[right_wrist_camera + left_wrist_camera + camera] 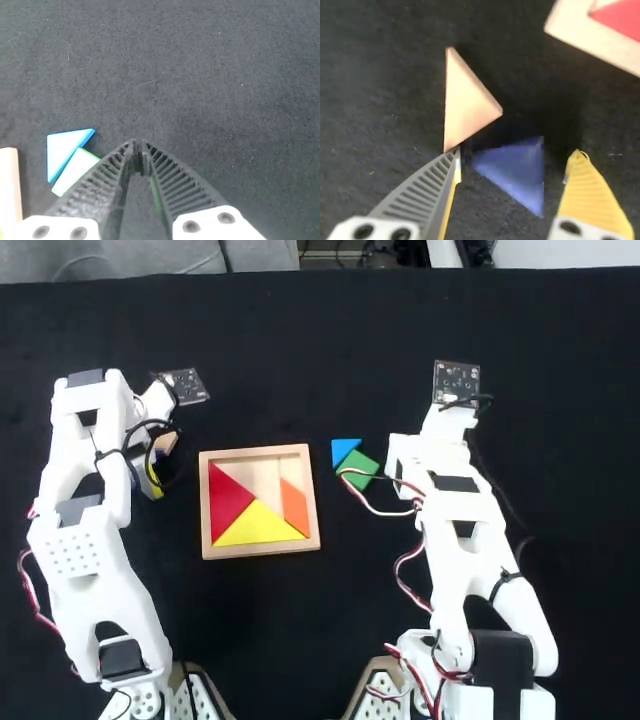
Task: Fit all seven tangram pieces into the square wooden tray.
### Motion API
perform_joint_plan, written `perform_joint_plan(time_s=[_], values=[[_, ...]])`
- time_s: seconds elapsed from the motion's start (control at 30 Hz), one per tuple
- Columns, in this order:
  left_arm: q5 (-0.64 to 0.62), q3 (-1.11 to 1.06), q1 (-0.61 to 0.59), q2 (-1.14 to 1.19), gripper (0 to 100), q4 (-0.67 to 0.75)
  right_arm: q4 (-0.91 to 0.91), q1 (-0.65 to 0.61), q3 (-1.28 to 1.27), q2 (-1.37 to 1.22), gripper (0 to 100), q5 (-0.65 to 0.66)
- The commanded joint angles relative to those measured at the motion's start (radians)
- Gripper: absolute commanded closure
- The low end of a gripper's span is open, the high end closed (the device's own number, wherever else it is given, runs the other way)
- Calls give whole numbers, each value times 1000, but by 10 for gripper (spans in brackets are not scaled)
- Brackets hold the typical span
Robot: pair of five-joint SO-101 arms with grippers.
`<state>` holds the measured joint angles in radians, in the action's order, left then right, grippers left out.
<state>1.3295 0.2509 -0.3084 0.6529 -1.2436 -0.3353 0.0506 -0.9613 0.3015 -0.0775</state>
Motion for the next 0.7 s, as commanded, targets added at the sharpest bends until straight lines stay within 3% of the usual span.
perform_joint_plan(time_s=[0.0, 0.23, 0.47, 0.67], values=[[9, 67, 4, 38, 682, -5, 20, -15, 13, 44, 986, 0], [14, 173, 13, 48, 683, -133, 23, -17, 12, 44, 986, 0], [52, 166, 35, 49, 684, -144, 21, -17, 13, 44, 986, 0], [55, 145, 62, 49, 789, -141, 21, -17, 13, 44, 986, 0]])
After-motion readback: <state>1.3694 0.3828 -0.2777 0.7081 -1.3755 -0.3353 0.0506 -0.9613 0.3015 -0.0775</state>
